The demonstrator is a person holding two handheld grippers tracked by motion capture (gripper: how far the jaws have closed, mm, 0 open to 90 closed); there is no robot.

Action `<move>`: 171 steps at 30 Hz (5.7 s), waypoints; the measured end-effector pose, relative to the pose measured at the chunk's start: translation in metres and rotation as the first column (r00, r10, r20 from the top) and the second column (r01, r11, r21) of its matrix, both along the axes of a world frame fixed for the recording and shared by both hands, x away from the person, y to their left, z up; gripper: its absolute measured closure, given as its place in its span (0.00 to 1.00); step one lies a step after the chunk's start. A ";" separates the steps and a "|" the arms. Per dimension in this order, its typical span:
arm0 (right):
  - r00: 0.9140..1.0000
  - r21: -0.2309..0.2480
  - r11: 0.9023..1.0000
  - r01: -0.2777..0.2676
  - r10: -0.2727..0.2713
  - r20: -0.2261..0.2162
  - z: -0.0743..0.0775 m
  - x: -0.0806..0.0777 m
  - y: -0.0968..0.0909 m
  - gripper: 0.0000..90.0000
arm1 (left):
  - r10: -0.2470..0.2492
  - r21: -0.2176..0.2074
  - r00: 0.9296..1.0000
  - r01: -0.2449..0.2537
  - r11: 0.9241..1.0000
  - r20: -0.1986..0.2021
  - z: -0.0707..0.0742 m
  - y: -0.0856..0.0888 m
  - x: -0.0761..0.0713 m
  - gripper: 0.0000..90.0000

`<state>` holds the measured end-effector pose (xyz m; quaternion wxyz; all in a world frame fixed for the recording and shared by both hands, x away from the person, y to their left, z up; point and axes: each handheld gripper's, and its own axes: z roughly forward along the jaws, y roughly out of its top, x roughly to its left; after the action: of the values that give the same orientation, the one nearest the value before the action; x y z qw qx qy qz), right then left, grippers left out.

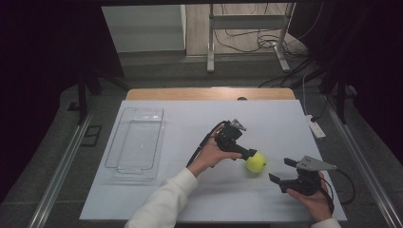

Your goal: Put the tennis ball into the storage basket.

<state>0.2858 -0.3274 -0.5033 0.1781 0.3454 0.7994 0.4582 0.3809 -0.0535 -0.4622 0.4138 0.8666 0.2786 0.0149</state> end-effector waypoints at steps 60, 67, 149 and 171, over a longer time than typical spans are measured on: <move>1.000 -0.008 1.000 -0.002 0.002 -0.007 -0.001 -0.001 -0.001 0.12 | -0.146 0.087 0.982 0.157 0.984 -0.120 -0.041 -0.046 -0.005 0.29; 1.000 -0.004 1.000 -0.002 0.002 -0.003 -0.001 -0.001 -0.001 0.12 | -0.138 0.099 0.985 0.148 0.984 -0.099 -0.040 -0.045 -0.006 0.30; 1.000 -0.002 1.000 -0.006 0.006 -0.007 -0.001 0.000 0.004 0.11 | 0.089 -0.134 0.983 -0.068 0.989 0.158 0.033 0.059 -0.020 0.30; 1.000 -0.002 1.000 -0.006 0.006 -0.011 -0.002 0.001 0.005 0.11 | 0.118 -0.172 0.976 -0.086 0.981 0.182 0.046 0.070 -0.021 0.30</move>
<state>0.2865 -0.3227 -0.5048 0.1727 0.3451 0.8020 0.4560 0.3599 0.0164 -0.4160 0.5069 0.8088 0.2820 0.0965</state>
